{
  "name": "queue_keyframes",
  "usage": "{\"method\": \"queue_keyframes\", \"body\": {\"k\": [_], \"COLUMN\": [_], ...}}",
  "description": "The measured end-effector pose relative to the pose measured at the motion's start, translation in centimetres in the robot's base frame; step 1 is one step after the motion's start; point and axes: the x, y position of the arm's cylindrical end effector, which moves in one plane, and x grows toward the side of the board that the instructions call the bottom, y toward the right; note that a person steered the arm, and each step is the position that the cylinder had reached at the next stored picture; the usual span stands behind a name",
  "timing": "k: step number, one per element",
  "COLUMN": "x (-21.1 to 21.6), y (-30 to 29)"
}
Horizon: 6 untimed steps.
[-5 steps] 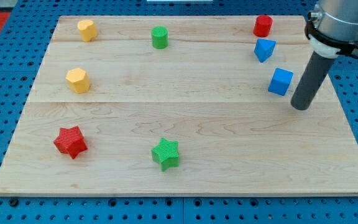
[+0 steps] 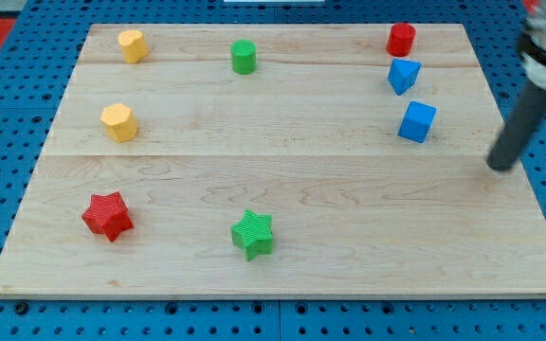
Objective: Place the green star below the blue cube
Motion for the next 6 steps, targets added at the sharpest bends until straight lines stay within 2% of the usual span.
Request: {"method": "queue_keyframes", "body": {"k": [1,2,3,4,6], "x": [6.3,11.1,12.0,9.5,7.0], "y": [-7.7,-17.8,-31.3,-34.6,-24.5]}}
